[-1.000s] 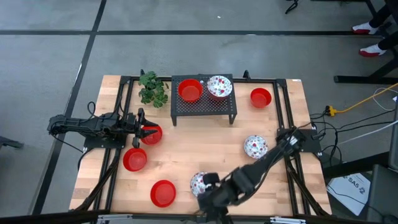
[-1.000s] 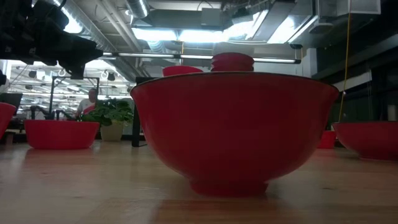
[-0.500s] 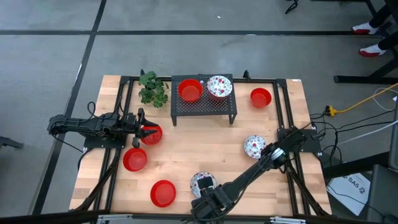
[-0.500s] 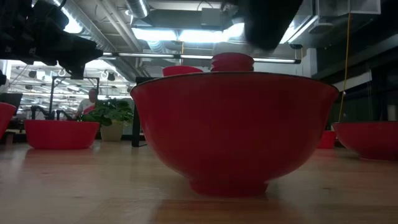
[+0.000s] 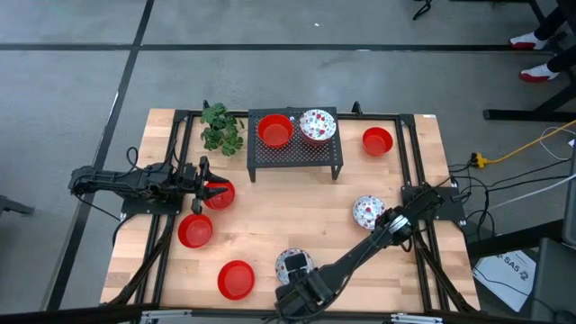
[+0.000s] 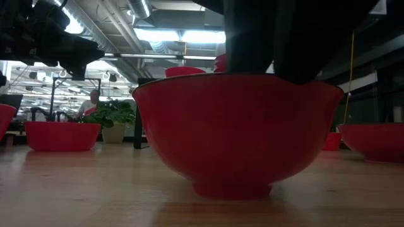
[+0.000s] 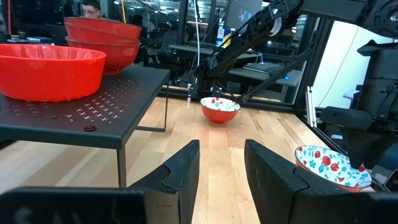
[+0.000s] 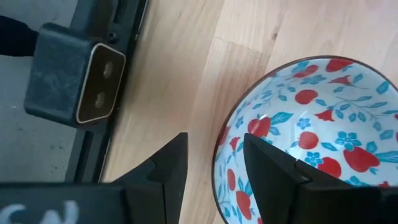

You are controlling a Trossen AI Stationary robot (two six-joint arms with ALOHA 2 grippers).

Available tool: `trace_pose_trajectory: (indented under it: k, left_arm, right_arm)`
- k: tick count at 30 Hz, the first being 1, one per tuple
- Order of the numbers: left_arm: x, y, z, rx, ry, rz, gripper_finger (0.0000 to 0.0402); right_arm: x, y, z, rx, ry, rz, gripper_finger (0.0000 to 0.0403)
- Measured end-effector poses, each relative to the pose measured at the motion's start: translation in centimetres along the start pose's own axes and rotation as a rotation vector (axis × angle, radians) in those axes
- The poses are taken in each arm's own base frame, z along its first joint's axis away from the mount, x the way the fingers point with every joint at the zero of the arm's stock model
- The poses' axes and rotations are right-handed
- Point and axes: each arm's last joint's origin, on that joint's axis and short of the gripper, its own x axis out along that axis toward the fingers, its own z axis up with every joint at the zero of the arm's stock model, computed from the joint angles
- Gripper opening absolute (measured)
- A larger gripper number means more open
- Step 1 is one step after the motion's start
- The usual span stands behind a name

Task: Pick & Place Mini bowls
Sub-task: Stack the bottom white bowl on the top of the white bowl on the shelf

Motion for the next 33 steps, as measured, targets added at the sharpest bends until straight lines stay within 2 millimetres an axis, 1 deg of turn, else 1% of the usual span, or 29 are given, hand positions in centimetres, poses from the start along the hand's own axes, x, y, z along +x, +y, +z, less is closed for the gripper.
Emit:
trace_pose_trajectory:
  k: [2, 10, 16, 18, 20, 22, 26, 28, 29, 33]
  left_arm:
    - [0.0, 0.0, 0.0, 0.000, 0.000, 0.000, 0.0123]
    - [0.0, 0.0, 0.0, 0.000, 0.000, 0.000, 0.0123]
    - [0.0, 0.0, 0.0, 0.000, 0.000, 0.000, 0.0123]
    - [0.0, 0.0, 0.0, 0.000, 0.000, 0.000, 0.0123]
    - [0.0, 0.0, 0.0, 0.000, 0.000, 0.000, 0.0123]
    - [0.0, 0.0, 0.0, 0.000, 0.000, 0.000, 0.0123]
    - [0.0, 0.0, 0.0, 0.000, 0.000, 0.000, 0.0123]
    - [0.0, 0.0, 0.0, 0.000, 0.000, 0.000, 0.0123]
    - [0.0, 0.0, 0.0, 0.000, 0.000, 0.000, 0.0123]
    - [0.0, 0.0, 0.0, 0.000, 0.000, 0.000, 0.0123]
  right_arm:
    - [0.1, 0.0, 0.0, 0.001, -0.001, -0.001, 0.0156]
    - [1.5, -0.1, -0.5, 0.009, 0.026, -0.008, 0.0156]
    - [1.6, -0.2, -0.4, 0.045, 0.020, -0.008, 0.0156]
    - [1.7, -0.4, -0.4, 0.059, 0.020, -0.009, 0.0150]
    - [1.7, -0.6, -0.3, 0.083, 0.023, -0.004, 0.0134]
    - [1.8, -0.9, -0.2, 0.115, 0.028, 0.009, 0.0111]
    - [1.9, -1.4, -0.1, 0.169, 0.040, 0.039, 0.0050]
    - [1.6, -1.7, 0.0, 0.185, 0.038, 0.027, 0.0022]
    - [1.4, -1.9, 0.1, 0.198, 0.035, 0.031, 0.0015]
    - [1.2, -2.1, 0.3, 0.241, 0.035, 0.079, 0.0015]
